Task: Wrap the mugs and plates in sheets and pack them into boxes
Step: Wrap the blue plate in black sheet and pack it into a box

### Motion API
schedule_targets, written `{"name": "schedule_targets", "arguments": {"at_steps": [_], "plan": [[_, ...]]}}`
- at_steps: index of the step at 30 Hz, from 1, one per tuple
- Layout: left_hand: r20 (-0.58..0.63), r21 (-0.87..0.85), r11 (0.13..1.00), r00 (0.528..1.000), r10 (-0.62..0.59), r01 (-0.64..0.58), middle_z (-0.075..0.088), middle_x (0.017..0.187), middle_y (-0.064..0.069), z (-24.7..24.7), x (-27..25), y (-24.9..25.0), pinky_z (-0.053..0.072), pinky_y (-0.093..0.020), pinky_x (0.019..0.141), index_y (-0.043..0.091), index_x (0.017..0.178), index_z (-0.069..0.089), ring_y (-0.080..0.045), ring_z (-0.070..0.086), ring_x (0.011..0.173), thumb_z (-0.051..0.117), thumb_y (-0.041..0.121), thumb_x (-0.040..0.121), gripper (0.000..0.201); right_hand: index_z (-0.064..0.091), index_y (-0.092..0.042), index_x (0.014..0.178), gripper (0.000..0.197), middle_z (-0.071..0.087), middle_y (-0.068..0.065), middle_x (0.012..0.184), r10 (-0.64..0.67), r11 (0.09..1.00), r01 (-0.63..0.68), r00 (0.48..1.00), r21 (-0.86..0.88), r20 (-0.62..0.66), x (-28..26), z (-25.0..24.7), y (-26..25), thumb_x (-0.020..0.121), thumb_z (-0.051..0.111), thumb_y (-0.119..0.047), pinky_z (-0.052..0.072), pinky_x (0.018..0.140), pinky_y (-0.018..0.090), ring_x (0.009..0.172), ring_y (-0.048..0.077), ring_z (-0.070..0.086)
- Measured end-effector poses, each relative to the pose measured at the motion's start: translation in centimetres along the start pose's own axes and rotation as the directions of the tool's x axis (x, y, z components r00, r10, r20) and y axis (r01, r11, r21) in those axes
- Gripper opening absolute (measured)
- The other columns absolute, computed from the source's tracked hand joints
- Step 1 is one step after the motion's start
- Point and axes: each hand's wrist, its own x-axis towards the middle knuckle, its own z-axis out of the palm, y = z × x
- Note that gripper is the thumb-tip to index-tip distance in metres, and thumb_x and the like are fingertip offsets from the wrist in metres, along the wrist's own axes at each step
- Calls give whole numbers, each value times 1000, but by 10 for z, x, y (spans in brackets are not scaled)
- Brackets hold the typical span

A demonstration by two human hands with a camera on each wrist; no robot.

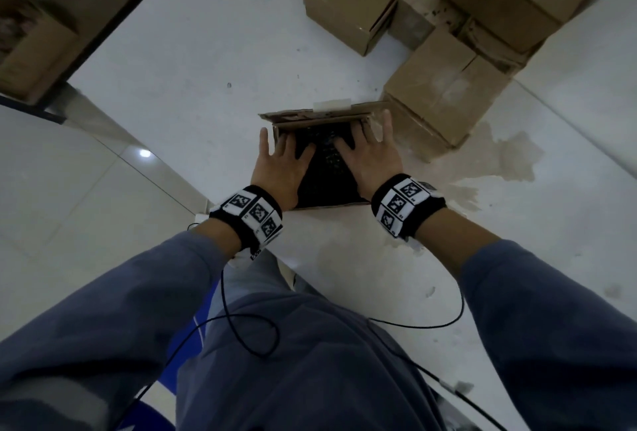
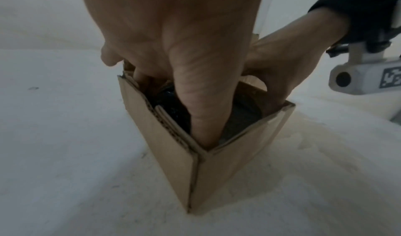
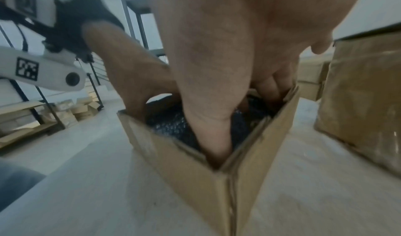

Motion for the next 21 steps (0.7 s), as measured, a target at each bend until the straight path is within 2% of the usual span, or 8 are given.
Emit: {"name": "schedule_targets", "arguments": {"at_steps": [4,7,10,15,18,21], "plan": [[50,107,994,999,-14,9,13,156,-24,-4,12,5,-3,-63,116,18,154,-10,-36,14,147,62,45,79,107,5,-21,153,93,20,23,156,27,998,-22,995,-61,97,1,7,-7,83,61,-46,-4,114,62,147,36,2],[36,90,996,999,-7,4,20,151,-23,-6,19,5,0,-60,117,21,153,-6,-36,25,142,63,39,77,104,9,-20,148,95,19,22,155,22,1000,-23,992,8,127,5,10,-5,77,69,-40,3,114,58,147,31,0],[-12,38,999,1000,2,-1,26,147,-23,-3,21,4,1,-60,116,23,152,-2,-35,30,139,64,33,76,101,12,-18,148,93,22,23,154,18,1000,-19,989,4,150,9,9,-6,77,69,-37,0,113,60,147,32,1],[-68,14,999,997,44,-43,31,147,-18,4,19,-12,-1,-60,117,27,152,4,-31,36,138,70,43,71,106,23,-18,145,72,34,22,149,55,998,-51,991,-43,118,12,5,-15,85,59,-33,-1,113,64,145,38,8],[-66,-13,999,997,28,-29,34,143,-16,1,18,-7,-1,-60,117,27,151,6,-30,41,134,72,41,70,106,20,-21,149,76,28,15,151,95,995,-91,987,-38,130,13,4,-15,85,59,-37,-2,111,66,146,34,8],[-29,-28,999,999,18,-19,28,147,-17,-2,15,-4,0,-61,117,26,153,1,-31,34,138,71,38,73,107,15,-24,152,78,23,11,154,90,996,-86,987,-36,131,14,1,-13,87,57,-38,-4,111,67,147,32,6]]}}
